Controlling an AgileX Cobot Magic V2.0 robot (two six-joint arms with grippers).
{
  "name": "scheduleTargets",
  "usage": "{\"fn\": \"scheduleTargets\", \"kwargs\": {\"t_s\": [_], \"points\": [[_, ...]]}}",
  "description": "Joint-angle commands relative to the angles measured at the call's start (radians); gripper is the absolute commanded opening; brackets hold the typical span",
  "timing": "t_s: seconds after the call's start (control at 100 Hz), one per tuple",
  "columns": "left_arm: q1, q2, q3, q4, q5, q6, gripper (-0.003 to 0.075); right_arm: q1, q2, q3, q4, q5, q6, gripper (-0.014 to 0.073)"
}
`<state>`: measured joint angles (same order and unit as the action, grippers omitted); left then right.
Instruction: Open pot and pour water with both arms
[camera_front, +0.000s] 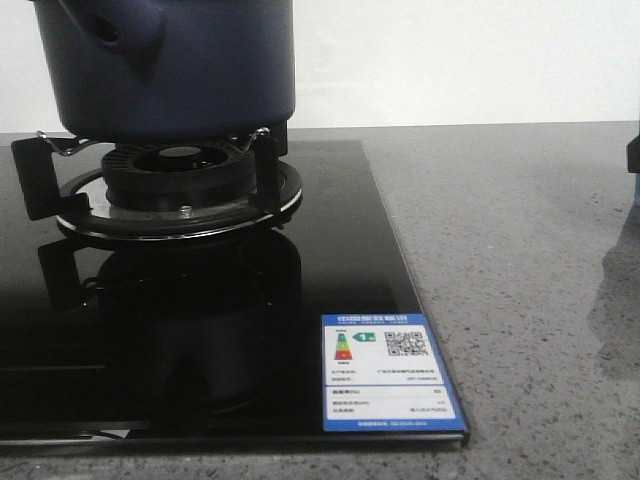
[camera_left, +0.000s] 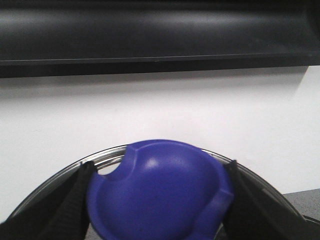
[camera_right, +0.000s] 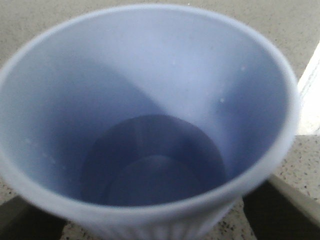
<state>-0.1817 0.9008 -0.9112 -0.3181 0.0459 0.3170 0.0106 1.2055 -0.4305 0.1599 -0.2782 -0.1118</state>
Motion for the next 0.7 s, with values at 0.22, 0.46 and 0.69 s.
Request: {"fn": "scheduleTargets", "kwargs": {"t_s": [0.22, 0.46, 0.69], "points": [[0.001, -0.021, -0.037, 0.000, -0.109, 0.003, 0.0342, -0.008, -0.011, -0.033, -0.001, -0.085, -0.011, 0.0422], [0.001, -0.021, -0.037, 0.000, -0.109, 0.003, 0.0342, -0.008, -0.023, -0.033, -0.001, -0.073, -0.011, 0.0379], [0.001, -0.021, -0.037, 0.000, -0.109, 0.003, 0.0342, 0.041, -0.097, -0.058, -0.067, -0.034, -0.011, 0.0379]]}}
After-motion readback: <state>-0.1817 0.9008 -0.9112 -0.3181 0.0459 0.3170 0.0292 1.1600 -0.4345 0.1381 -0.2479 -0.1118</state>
